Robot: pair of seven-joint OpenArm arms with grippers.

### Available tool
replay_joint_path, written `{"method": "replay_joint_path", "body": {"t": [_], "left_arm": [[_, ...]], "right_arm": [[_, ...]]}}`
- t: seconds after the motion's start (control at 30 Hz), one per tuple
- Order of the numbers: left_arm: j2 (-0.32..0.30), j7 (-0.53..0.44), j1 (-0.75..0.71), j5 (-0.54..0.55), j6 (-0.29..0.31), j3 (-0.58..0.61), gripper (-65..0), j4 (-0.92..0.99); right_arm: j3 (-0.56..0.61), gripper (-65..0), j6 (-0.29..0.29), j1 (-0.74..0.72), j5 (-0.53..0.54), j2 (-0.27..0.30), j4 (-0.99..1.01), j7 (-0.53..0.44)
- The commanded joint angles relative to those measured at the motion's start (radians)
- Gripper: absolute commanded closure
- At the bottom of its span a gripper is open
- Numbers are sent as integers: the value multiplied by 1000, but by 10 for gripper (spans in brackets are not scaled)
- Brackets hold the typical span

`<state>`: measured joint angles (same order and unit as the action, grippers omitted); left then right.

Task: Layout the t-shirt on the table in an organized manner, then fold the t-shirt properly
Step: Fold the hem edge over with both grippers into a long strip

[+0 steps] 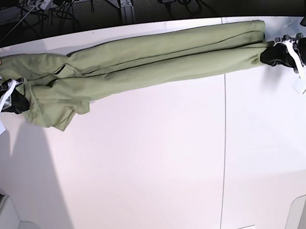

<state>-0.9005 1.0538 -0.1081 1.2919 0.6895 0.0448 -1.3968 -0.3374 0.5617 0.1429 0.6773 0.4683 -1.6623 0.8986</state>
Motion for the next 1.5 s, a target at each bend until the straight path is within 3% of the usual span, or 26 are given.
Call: {"method": "replay_joint_path", "body": {"t": [0.0,0.2,0.3,0.37,0.77,1.0,1.13,1.2,1.33,1.47], "left_arm": [[-28,-9,3,18,9,-13,-8,-11],[-12,-10,-37,17,9,-13,-217,-11],[1,-25,-48,21,9,-13,-261,-11],[12,-25,-48,21,9,-13,-261,-11],[37,-35,-48,21,9,-13,-260,-11],[37,-36,-48,20,9,-13,-260,-11],[37,-36,-48,19,9,-13,-260,-11],[37,-32,-48,12,9,-13,-260,-11],[39,-22,-47,-14,9,-13,-260,-11],[39,-21,-47,-17,9,-13,-260,-11]], "right_arm": [[-10,0,4,3,13,19,-26,-19],[-10,0,4,58,23,15,-36,-6],[-10,-214,3,82,22,16,-36,-5],[-10,-271,3,85,23,16,-37,-13],[-89,-270,3,56,18,9,-136,-95],[-60,-270,3,-72,-9,-51,-2,-124],[33,-269,3,-130,-16,-56,127,-98],[77,-230,3,-130,-15,-56,149,-90],[109,-84,-8,-123,-1,-57,149,-86],[108,0,-8,-123,4,-56,124,-85]]}}
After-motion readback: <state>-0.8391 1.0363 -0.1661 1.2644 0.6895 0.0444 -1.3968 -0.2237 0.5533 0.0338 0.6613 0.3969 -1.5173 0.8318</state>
